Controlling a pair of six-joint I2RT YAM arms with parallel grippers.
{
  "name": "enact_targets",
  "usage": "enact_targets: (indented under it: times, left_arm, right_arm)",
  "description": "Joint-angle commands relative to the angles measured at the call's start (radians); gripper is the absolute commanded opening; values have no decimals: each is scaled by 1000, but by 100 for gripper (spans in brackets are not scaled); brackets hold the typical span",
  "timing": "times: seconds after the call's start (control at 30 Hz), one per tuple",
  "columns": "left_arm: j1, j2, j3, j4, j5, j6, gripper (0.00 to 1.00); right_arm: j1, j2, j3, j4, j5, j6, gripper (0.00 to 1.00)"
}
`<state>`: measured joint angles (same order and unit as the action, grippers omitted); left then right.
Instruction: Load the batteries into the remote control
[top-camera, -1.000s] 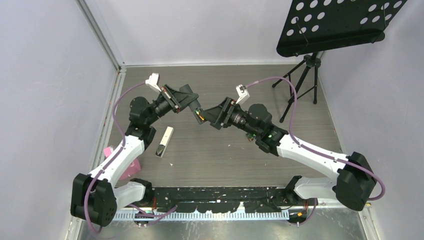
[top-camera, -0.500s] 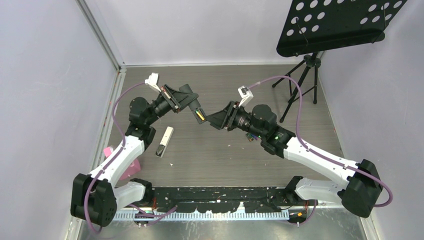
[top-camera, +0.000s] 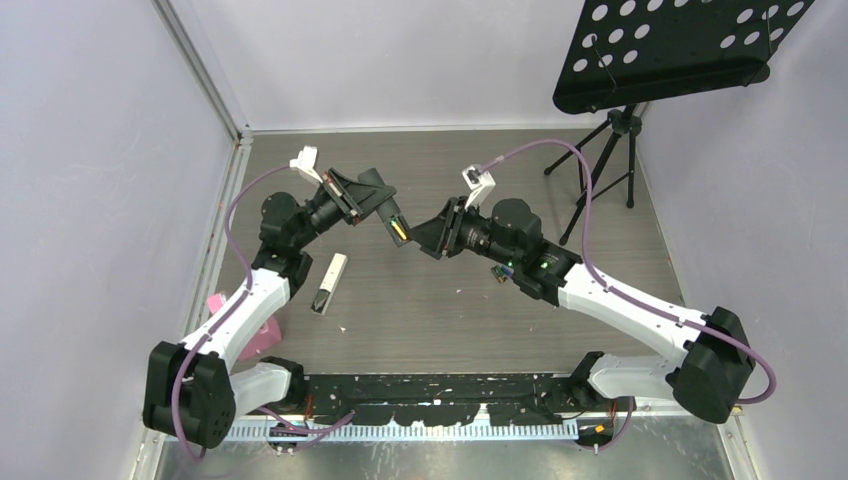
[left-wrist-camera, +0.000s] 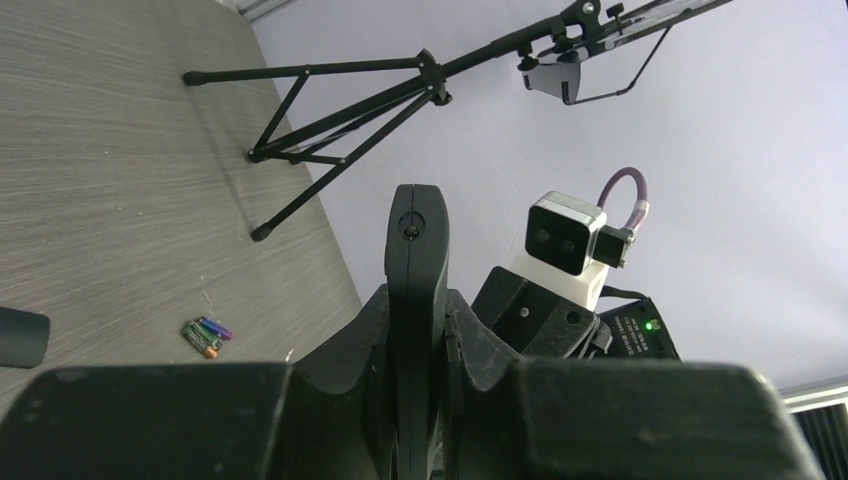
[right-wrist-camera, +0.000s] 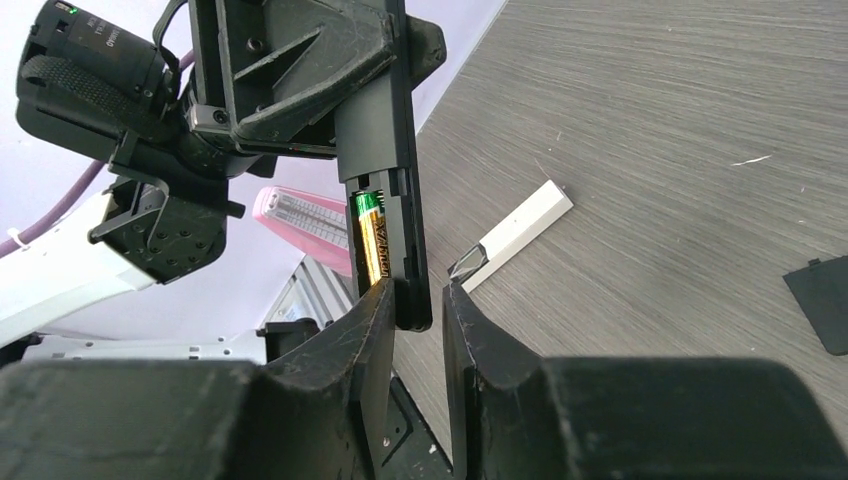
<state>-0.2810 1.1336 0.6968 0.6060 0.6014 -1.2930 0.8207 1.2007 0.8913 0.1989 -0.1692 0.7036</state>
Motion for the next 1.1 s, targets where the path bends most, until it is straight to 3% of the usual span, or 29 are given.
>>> enact_targets:
  times: [0.0, 0.73, 0.93, 1.07]
  left_arm:
    - [-6, -14, 40, 56, 15, -43, 0]
    - [-6, -33, 20, 84, 1, -72, 0]
    - [-6, -55, 6, -43, 31, 118, 0]
    - [-6, -82, -23, -126, 57, 295, 0]
  right_arm:
    - [6, 52, 39, -38, 28, -74, 28]
    - [31, 176, 36, 41, -137, -60, 25]
    - [29, 136, 44, -69, 75, -59, 26]
    - [29, 77, 0, -71, 133, -65, 36]
